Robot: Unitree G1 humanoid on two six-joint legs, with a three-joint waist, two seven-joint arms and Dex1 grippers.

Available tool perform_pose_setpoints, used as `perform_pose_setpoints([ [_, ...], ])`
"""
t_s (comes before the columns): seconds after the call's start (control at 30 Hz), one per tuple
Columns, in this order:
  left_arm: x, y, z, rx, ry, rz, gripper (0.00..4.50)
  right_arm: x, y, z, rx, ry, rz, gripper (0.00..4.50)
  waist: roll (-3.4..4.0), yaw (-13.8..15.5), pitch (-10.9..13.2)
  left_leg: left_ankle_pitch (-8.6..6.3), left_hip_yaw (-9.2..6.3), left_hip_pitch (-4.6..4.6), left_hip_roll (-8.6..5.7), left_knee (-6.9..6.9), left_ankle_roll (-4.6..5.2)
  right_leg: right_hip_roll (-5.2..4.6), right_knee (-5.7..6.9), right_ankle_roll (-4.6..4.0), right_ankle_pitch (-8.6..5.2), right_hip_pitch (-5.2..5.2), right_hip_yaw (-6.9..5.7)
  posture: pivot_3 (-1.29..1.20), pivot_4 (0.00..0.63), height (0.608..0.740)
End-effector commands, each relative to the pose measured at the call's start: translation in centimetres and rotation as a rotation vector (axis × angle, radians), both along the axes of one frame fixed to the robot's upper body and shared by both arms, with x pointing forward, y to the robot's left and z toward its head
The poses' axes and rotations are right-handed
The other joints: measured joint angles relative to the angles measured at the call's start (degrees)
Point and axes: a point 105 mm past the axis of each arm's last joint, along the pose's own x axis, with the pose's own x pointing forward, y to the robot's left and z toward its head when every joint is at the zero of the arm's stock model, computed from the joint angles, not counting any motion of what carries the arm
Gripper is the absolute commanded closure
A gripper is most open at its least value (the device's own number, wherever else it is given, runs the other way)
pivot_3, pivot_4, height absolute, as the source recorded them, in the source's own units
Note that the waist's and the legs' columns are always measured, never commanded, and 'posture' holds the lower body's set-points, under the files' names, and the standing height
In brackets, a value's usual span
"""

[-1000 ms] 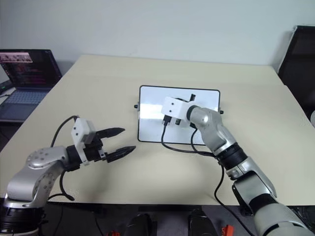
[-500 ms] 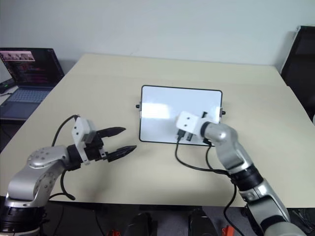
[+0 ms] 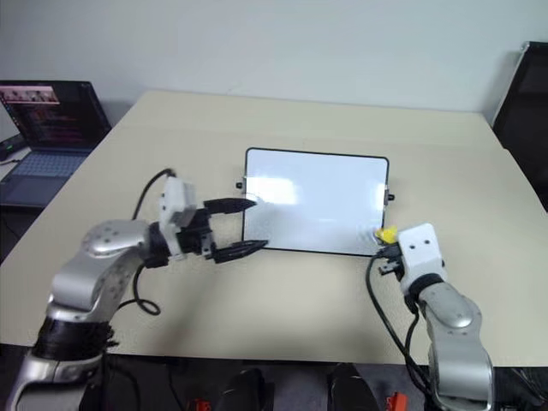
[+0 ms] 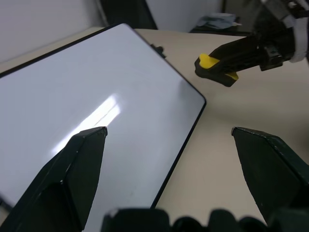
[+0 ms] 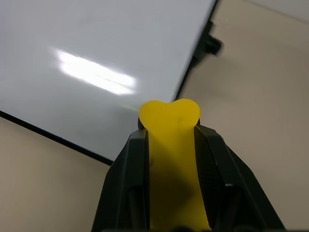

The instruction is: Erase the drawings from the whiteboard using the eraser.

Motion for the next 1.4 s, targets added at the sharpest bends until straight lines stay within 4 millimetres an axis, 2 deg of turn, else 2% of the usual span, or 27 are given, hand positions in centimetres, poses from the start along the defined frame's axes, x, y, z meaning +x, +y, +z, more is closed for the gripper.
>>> perform_pose_setpoints([
  [0.03, -0.3, -2.9, 0.5, 0.019, -0.037, -0.176, 0.00, -0.1, -1.2, 0.4, 0.028, -0.006, -0.089, 3.53, 0.00, 0.0, 0.0, 0.01, 0.00, 0.00, -0.01, 0.01, 0.01, 0.00, -0.01, -0.01, 0.03, 0.00, 0.01, 0.00, 0.150, 0.740],
  [0.17, -1.1, -6.7, 0.0, 0.062, -0.049, -0.415, 0.00, 1.1, -2.6, -0.7, 0.070, 0.036, -0.164, 3.53, 0.00, 0.0, 0.0, 0.03, 0.00, 0.02, -0.01, 0.01, 0.04, 0.00, 0.00, -0.01, 0.04, 0.05, 0.01, 0.00, 0.150, 0.740],
  [0.27, -1.2, -7.9, -0.2, 0.074, -0.050, -0.487, 0.00, 1.5, -3.3, -0.9, 0.081, 0.050, -0.182, 3.53, 0.03, -0.2, 0.0, 0.03, -0.01, 0.01, -0.01, -0.07, 0.05, 0.02, -0.01, 0.00, 0.05, 0.05, 0.01, 0.00, 0.150, 0.740],
  [0.37, -1.5, -9.8, -0.8, 0.119, -0.091, -0.572, 0.00, 1.8, -5.4, -1.1, 0.104, 0.069, -0.244, 3.53, 0.09, 0.0, 0.0, 0.01, -0.08, 0.00, -0.01, -0.15, 0.08, 0.05, 0.03, 0.20, 0.20, 0.05, -0.03, 0.00, 0.150, 0.740],
  [0.5, -1.6, -10.7, -0.9, 0.122, -0.107, -0.602, 0.00, 1.7, -6.4, -1.1, 0.126, 0.085, -0.261, 3.53, 0.11, 0.0, 0.0, 0.00, -0.07, -0.06, -0.03, -0.15, 0.08, 0.03, -0.02, 0.22, 0.20, 0.05, -0.03, 0.00, 0.150, 0.740],
  [0.8, -1.4, -11.3, -1.7, 0.144, -0.135, -0.583, 0.00, 2.1, -6.3, -2.2, 0.184, 0.152, -0.215, 3.53, 0.15, -0.1, 0.0, 0.01, -0.10, -0.03, -0.04, -0.04, 0.09, 0.05, 0.04, 0.43, 0.08, 0.12, 0.02, 0.00, 0.150, 0.740],
  [1.13, -1.0, -10.1, -2.6, 0.132, -0.100, -0.479, 0.00, 2.7, -7.9, -1.8, 0.166, 0.132, -0.220, 0.09, 0.20, -0.2, 0.0, 0.01, -0.11, -0.02, -0.04, -0.07, 0.09, 0.05, 0.05, 0.48, 0.11, 0.12, 0.00, 0.00, 0.150, 0.740],
  [1.2, -0.9, -9.5, -2.8, 0.135, -0.085, -0.448, 0.00, 2.8, -7.7, -1.0, 0.163, 0.093, -0.212, 0.04, 0.21, -0.2, 0.0, 0.01, -0.11, -0.01, -0.04, -0.07, 0.09, 0.05, 0.05, 0.48, 0.10, 0.12, 0.00, 0.00, 0.150, 0.740],
  [1.3, -0.2, -7.8, -2.9, 0.105, -0.068, -0.323, 0.00, 2.7, -6.0, 1.3, 0.225, -0.025, -0.151, 0.04, 0.28, -0.6, 0.0, 0.01, -0.11, 0.00, -0.03, -0.07, 0.09, 0.05, 0.08, 0.48, 0.11, 0.12, 0.01, 0.00, 0.150, 0.740],
  [1.33, 0.0, -6.8, -3.0, 0.095, -0.055, -0.275, 0.00, 2.4, -5.5, 2.0, 0.222, -0.065, -0.133, 0.04, 0.29, -0.7, 0.0, 0.01, -0.13, 0.01, -0.03, -0.07, 0.09, 0.06, 0.11, 0.49, 0.11, 0.12, 0.00, 0.00, 0.150, 0.740],
  [1.4, -0.9, -3.6, -3.2, 0.027, 0.021, -0.143, 0.00, 1.0, -3.5, 1.7, 0.217, -0.090, -0.077, 0.04, 0.36, -1.1, 0.0, 0.01, -0.18, 0.00, -0.03, -0.09, 0.09, 0.06, 0.12, 0.49, 0.10, 0.12, -0.04, 0.00, 0.150, 0.740],
])
